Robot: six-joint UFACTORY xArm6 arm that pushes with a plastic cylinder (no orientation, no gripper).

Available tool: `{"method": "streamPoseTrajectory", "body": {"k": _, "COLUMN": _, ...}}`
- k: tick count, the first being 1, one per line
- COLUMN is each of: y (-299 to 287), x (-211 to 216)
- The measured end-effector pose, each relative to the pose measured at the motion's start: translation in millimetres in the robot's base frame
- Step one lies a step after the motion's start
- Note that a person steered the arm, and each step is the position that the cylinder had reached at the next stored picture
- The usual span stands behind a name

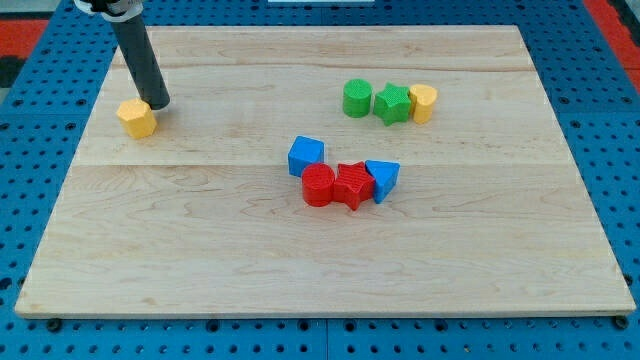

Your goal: Push the green blocks and yellow heart slightly to the right side

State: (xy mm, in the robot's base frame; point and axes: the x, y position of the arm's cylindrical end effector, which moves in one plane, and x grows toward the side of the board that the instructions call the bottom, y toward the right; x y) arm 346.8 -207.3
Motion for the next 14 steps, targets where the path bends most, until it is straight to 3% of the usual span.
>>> {"method": "streamPoseTrajectory", "body": {"k": 5, "y": 206.1, "x": 4.6}}
{"method": "streamPoseTrajectory", "body": {"k": 7, "y": 203.2, "x": -15.0}}
{"method": "streamPoseTrajectory", "body": {"k": 10, "y": 301.2, "x": -3.6}}
{"method": "streamPoseTrajectory", "body": {"k": 13, "y": 157.4, "x": 32.9}}
{"method": "streamPoseTrajectory", "body": {"k": 14, "y": 148.8, "x": 86.4}}
